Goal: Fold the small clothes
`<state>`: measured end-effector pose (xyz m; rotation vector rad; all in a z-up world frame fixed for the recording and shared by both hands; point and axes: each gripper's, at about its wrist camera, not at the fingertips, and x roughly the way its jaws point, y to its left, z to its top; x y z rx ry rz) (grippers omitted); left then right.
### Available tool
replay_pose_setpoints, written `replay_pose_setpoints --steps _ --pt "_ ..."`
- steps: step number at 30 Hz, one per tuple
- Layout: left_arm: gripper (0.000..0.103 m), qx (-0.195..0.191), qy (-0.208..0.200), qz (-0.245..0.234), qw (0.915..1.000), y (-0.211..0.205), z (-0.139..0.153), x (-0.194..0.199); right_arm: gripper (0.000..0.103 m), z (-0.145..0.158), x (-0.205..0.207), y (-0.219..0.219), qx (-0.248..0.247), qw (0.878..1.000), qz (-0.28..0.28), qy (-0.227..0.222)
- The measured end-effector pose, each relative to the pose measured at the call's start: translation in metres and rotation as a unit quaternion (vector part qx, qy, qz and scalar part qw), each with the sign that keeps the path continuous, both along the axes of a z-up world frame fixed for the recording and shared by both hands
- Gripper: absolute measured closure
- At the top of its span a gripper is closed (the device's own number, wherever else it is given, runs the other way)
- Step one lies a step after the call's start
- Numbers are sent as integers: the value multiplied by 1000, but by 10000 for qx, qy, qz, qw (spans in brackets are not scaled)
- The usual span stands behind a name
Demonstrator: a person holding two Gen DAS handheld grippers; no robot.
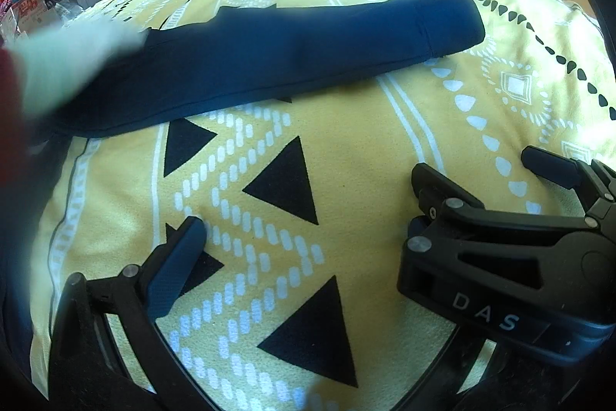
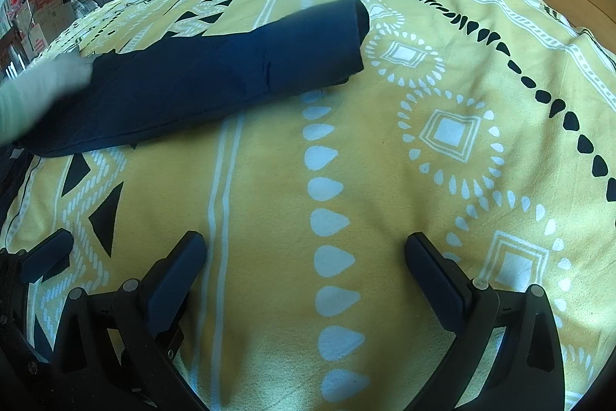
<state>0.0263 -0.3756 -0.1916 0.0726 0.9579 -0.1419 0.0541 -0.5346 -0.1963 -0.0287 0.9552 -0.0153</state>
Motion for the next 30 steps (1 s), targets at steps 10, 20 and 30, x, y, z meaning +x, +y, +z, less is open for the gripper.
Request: replay_pose_setpoints --steps 10,20,30 --pt "0 -5 5 -5 10000 1 0 -1 0 -1 0 -1 4 10000 0 6" --pt "0 -12 19 -11 10000 2 1 2 0 -2 0 0 -1 10000 0 -2" --pt "0 -24 -13 -12 10000 2 0 1 0 0 0 0 -2 10000 4 -3"
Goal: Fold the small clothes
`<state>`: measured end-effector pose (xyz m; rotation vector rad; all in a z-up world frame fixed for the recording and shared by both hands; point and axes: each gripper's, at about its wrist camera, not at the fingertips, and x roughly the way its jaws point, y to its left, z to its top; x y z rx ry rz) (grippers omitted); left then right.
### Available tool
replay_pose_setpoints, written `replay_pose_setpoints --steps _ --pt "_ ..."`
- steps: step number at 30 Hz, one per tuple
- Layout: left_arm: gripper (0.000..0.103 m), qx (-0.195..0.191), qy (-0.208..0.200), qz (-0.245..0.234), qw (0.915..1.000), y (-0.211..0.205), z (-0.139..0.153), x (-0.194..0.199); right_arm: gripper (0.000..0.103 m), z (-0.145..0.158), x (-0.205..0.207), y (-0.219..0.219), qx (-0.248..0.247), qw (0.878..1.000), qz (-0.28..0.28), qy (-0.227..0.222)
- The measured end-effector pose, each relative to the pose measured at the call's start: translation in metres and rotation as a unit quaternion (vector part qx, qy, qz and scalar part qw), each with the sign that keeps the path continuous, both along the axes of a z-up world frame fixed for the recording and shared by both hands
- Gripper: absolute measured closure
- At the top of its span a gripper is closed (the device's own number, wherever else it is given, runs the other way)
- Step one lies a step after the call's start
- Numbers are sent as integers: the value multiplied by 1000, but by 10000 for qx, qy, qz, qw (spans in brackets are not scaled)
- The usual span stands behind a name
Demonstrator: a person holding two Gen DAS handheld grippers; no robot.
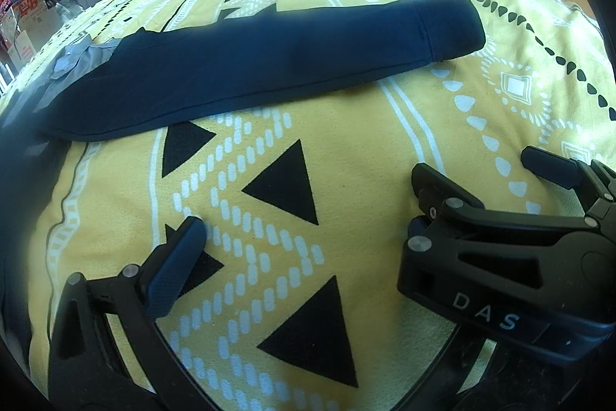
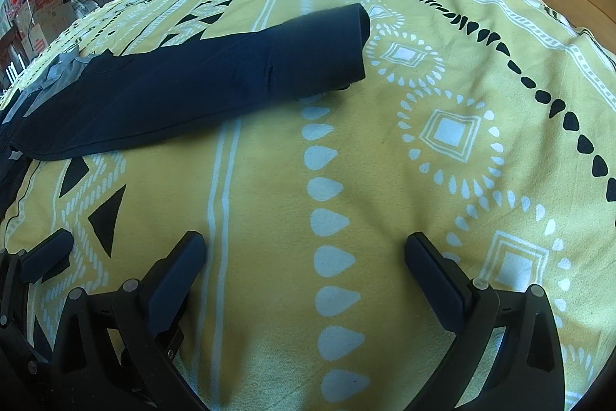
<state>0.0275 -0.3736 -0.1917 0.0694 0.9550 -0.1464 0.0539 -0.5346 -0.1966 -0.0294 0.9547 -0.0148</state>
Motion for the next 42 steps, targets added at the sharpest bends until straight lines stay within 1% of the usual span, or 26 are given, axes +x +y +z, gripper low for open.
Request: replay_pose_setpoints --steps 26,33,42 --pt "0 -4 8 -16 10000 0 0 0 0 0 0 0 0 10000 4 11" --pt "0 -57 20 -7 10000 1 1 1 0 -2 6 5 -133 9999 5 -36" --pt "0 -50 -4 0 10000 1 0 3 0 -2 8 4 -102 9999 6 -23"
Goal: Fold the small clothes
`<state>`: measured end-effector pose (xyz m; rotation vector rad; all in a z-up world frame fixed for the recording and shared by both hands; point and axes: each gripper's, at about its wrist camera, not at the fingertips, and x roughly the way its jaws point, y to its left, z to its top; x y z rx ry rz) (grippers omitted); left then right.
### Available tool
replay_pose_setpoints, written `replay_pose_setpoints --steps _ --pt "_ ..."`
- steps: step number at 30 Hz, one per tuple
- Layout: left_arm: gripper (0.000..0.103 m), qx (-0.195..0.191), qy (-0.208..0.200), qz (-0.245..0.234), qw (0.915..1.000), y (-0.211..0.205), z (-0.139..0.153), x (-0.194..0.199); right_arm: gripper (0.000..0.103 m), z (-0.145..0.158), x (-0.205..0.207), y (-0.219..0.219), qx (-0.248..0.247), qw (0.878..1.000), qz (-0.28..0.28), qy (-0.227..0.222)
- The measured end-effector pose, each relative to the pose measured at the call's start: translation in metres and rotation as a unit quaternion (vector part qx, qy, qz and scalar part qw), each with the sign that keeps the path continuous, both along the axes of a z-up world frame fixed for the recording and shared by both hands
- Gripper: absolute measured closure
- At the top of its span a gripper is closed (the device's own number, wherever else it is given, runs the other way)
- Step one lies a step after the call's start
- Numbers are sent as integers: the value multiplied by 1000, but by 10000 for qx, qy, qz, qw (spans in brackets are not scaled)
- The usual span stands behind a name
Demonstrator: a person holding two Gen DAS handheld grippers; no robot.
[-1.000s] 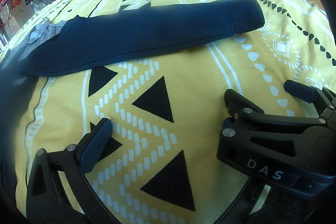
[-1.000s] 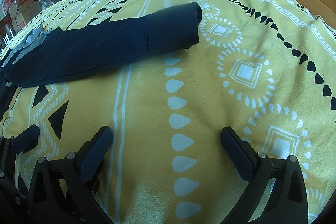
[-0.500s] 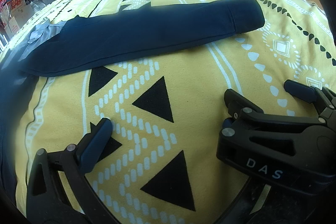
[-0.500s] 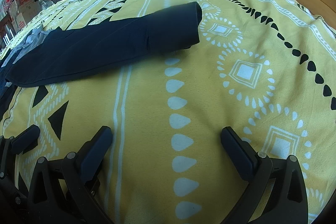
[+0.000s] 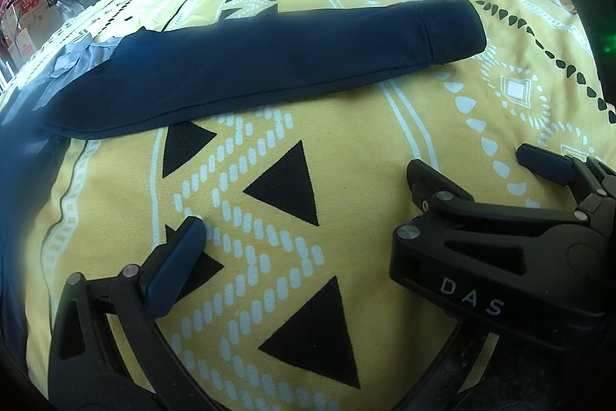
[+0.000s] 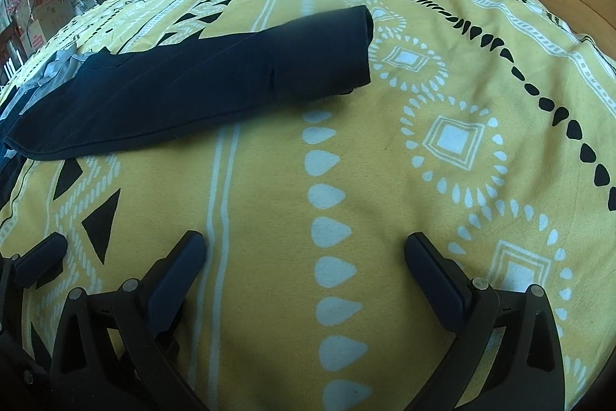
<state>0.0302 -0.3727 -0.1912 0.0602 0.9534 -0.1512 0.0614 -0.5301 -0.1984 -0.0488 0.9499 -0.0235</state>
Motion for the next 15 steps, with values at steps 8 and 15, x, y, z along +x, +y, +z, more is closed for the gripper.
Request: replay_pose_setpoints --steps 8,15 --pt "0 -26 138 -160 9998 0 -1 11 0 -1 10 0 -63 9999 74 85" --pt "0 -83 563 -706 9959 2 1 27 0 0 20 0 -57 9995 197 227"
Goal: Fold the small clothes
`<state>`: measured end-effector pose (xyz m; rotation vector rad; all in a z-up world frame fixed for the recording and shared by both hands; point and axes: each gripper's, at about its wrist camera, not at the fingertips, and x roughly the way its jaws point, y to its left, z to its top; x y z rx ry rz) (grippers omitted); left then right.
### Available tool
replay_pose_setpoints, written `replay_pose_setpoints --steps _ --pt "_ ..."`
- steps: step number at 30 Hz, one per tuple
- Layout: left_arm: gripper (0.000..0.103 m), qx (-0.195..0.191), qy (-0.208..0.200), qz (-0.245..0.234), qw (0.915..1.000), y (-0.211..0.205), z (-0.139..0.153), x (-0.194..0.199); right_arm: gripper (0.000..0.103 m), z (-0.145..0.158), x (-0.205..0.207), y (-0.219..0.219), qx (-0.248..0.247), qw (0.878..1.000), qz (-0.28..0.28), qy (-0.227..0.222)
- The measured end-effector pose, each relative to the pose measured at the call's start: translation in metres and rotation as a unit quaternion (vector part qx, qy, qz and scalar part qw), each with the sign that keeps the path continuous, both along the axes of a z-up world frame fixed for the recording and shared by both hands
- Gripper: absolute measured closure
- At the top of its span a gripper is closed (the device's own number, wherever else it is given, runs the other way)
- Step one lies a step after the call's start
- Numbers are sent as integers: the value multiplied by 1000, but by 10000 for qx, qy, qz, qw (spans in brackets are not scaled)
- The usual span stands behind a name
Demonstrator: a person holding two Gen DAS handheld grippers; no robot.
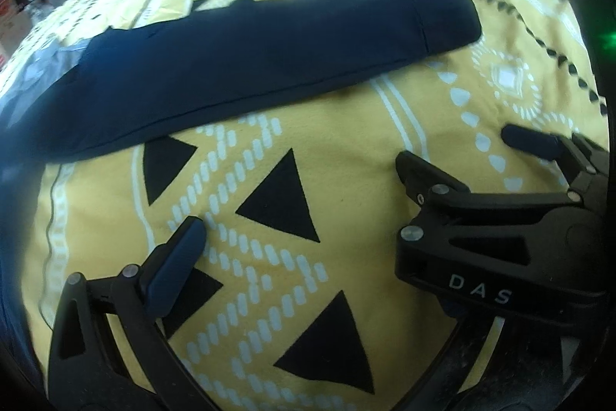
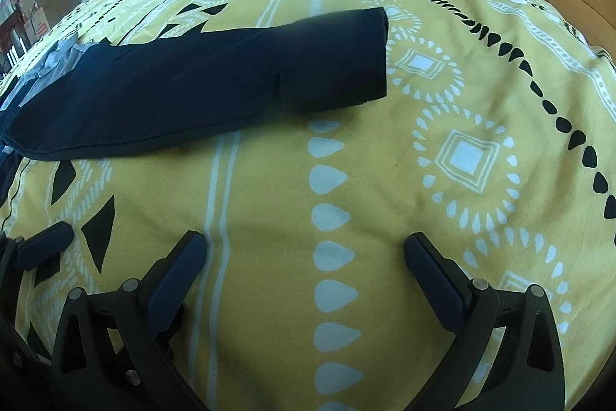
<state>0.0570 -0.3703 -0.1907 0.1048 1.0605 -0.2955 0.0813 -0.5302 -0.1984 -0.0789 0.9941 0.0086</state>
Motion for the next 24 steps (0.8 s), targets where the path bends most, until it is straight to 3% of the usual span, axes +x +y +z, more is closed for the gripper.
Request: replay_pose_setpoints --steps 5,8,13,17,19,22,23,24 --pt "0 13 339 -1001 9944 3 0 14 0 0 0 0 -31 9999 97 27" --pt "0 -472 540 -1555 9852 20 0 23 0 -1 2 2 -85 9999 139 31" --pt "0 -1216 644 -1730 9753 41 1 23 0 -2 7 7 -146 9997 190 5" --pt "0 -1739 1317 -1668 9616 53 2 36 0 -1 13 10 -205 9993 289 124" --pt "0 -2431 1726 -1470 9431 70 0 43 0 0 20 12 -214 9984 403 337" --pt "0 -3809 2059 -887 8970 106 -14 56 0 0 30 6 -70 9961 599 642" --pt "0 -4134 2213 -829 8794 113 -19 61 0 0 33 4 11 9958 622 669" --pt "0 -4161 2347 -945 8734 111 -20 61 0 -1 34 3 78 9962 611 612"
